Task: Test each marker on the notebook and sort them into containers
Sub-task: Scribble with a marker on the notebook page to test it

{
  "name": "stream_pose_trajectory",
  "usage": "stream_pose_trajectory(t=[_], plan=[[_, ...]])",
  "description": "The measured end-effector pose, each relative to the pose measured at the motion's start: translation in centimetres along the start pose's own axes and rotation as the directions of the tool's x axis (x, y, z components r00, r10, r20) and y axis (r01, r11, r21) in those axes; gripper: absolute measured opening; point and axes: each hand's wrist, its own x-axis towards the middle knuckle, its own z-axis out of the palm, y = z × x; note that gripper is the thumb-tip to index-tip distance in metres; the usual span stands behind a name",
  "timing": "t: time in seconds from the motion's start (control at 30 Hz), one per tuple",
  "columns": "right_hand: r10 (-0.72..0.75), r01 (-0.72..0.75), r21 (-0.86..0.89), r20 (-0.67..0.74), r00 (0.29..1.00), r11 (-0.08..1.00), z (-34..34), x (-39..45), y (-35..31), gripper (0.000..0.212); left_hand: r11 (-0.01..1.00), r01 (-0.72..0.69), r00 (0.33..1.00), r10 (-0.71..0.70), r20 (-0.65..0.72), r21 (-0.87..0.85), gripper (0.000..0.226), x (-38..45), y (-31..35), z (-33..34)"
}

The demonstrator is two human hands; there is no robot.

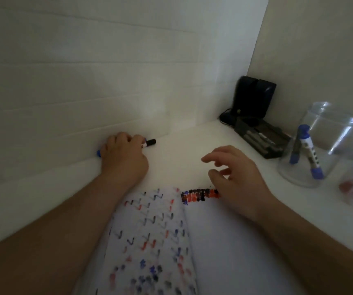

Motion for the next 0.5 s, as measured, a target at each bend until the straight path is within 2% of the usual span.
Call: stream_pose_trajectory(t=[0.2, 0.3, 0.4, 0.5], plan=[[0.016, -0.002, 0.122, -0.110, 0.994, 0.993, -1.5, -0.6, 1.4, 0.032, 0.996, -0.029, 0.999, 0.033, -0.040, 0.090, 0.038, -0.4, 0.3, 0.1], [0.017, -0.007, 0.140, -0.071, 0.997, 0.990, -1.5, -0.8, 2.0, 0.032, 0.981, -0.052, 0.995, 0.068, -0.077, 0.186, 0.033, -0.7, 0.8, 0.6], [-0.008, 0.011, 0.133, -0.023, 1.000, 0.991, -1.4, -0.7, 2.0, 0.033, 0.974, -0.050, 0.997, 0.061, -0.047, 0.220, 0.029, -0.6, 1.0, 0.5], [-0.031, 0.025, 0.099, 0.059, 0.998, 0.995, -0.9, -0.7, 2.0, 0.037, 0.970, -0.165, 0.968, 0.194, -0.161, 0.180, 0.028, -0.8, 2.1, -0.9]])
